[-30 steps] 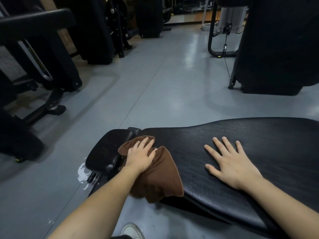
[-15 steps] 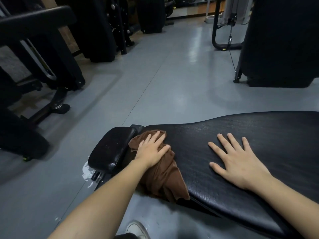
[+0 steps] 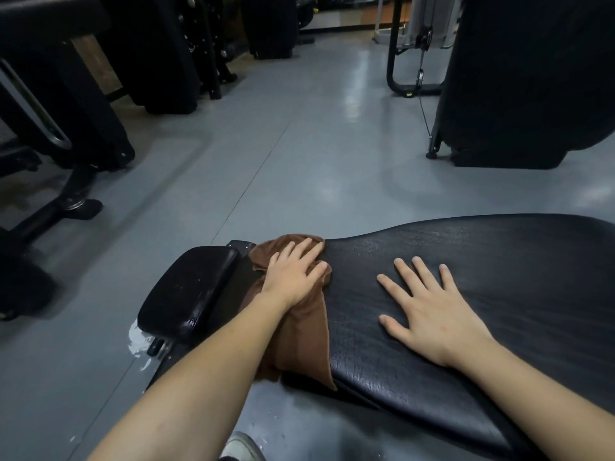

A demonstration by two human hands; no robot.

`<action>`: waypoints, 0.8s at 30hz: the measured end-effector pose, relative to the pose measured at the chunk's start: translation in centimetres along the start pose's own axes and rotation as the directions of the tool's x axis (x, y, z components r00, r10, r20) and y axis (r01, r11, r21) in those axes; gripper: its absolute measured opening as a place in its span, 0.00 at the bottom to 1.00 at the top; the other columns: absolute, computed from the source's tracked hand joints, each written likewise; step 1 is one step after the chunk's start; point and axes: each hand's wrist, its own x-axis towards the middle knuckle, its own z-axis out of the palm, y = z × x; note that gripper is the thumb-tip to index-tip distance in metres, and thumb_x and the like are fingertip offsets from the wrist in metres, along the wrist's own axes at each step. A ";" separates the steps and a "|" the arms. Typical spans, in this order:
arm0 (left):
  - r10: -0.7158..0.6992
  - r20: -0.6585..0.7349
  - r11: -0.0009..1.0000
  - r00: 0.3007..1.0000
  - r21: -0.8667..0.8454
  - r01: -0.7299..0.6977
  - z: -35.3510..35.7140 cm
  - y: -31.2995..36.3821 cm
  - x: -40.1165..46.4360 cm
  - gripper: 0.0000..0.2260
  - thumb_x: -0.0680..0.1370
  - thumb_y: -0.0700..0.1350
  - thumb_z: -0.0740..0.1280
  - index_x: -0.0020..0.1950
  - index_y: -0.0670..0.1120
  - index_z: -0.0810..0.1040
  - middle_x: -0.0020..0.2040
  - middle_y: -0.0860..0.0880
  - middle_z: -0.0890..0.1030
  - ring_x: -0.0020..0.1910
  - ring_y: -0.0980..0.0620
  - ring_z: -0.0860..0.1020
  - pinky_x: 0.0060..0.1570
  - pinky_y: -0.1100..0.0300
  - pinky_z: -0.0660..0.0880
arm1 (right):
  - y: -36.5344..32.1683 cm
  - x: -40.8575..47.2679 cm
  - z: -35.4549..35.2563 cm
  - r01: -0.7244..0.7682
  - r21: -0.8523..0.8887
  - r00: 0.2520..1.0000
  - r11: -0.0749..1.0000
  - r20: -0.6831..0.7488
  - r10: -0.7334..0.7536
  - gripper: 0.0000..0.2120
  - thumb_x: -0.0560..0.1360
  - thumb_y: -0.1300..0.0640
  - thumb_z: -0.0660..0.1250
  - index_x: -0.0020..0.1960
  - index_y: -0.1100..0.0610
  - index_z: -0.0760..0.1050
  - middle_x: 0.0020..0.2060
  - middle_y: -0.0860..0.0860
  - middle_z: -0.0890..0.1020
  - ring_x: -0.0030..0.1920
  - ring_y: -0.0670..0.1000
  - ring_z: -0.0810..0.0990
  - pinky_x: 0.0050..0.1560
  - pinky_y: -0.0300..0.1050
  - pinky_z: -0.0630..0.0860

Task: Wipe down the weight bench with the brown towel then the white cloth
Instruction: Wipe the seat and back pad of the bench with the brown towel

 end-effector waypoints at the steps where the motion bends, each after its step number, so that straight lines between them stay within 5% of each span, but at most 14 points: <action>1: 0.016 -0.012 1.000 1.000 -0.004 -0.016 0.2 0.4 -0.8 0.25 0.82 0.65 0.47 0.80 0.64 0.55 0.82 0.57 0.55 0.81 0.49 0.52 0.77 0.45 0.51 | 0.0 0.0 -0.2 -0.002 -0.001 1.000 1.000 -0.001 0.002 0.40 0.74 0.29 0.34 0.82 0.44 0.46 0.82 0.55 0.47 0.81 0.59 0.42 0.78 0.66 0.42; 6: 0.068 -0.048 0.998 0.997 -0.011 -0.068 0.7 2.0 -6.2 0.27 0.81 0.67 0.48 0.79 0.63 0.57 0.81 0.56 0.58 0.80 0.48 0.54 0.77 0.46 0.54 | -0.4 -0.4 -0.5 -0.001 -0.002 1.000 1.000 -0.009 0.001 0.39 0.75 0.31 0.35 0.82 0.44 0.48 0.82 0.53 0.48 0.81 0.58 0.44 0.78 0.64 0.43; 10: 0.072 -0.061 0.996 0.996 -0.053 -0.076 0.9 2.8 -11.0 0.32 0.77 0.70 0.44 0.79 0.63 0.58 0.81 0.56 0.58 0.80 0.49 0.54 0.77 0.48 0.52 | -0.8 -1.1 -0.6 0.096 0.007 0.986 0.995 -0.139 -0.094 0.31 0.78 0.40 0.47 0.73 0.52 0.72 0.73 0.54 0.73 0.74 0.56 0.69 0.75 0.59 0.54; 12: 0.059 -0.062 0.991 0.996 -0.118 -0.066 1.0 3.2 -13.1 0.32 0.76 0.71 0.47 0.78 0.62 0.61 0.80 0.57 0.58 0.80 0.51 0.54 0.78 0.50 0.51 | -1.8 -2.0 -0.9 0.119 0.079 0.968 0.990 -0.230 -0.098 0.28 0.77 0.44 0.52 0.69 0.55 0.76 0.67 0.55 0.78 0.69 0.56 0.75 0.73 0.55 0.56; 18: 0.059 0.061 0.809 0.996 -0.588 -0.012 -2.0 2.1 -13.3 0.32 0.72 0.54 0.76 0.74 0.51 0.70 0.73 0.51 0.72 0.73 0.53 0.68 0.73 0.60 0.62 | -10.8 -5.4 0.1 0.277 0.240 0.905 0.930 -0.390 -0.169 0.32 0.75 0.42 0.60 0.73 0.60 0.72 0.71 0.55 0.75 0.72 0.54 0.72 0.77 0.48 0.58; 21: 0.095 0.202 0.712 0.975 -0.698 0.076 -3.9 0.3 -12.9 0.33 0.73 0.44 0.76 0.75 0.49 0.68 0.71 0.50 0.73 0.71 0.56 0.71 0.70 0.65 0.65 | -13.3 -5.0 0.8 0.298 0.167 0.913 0.940 -0.338 -0.229 0.43 0.73 0.34 0.61 0.77 0.63 0.65 0.75 0.58 0.69 0.76 0.56 0.66 0.76 0.54 0.64; 24: 0.104 0.231 0.614 0.967 -0.780 0.120 -3.9 -1.1 -12.9 0.30 0.73 0.30 0.69 0.72 0.48 0.69 0.68 0.49 0.75 0.70 0.54 0.72 0.72 0.58 0.68 | -14.1 -3.5 0.9 0.290 0.121 0.936 0.949 -0.241 -0.256 0.55 0.69 0.29 0.67 0.81 0.64 0.54 0.80 0.59 0.55 0.81 0.57 0.52 0.79 0.55 0.53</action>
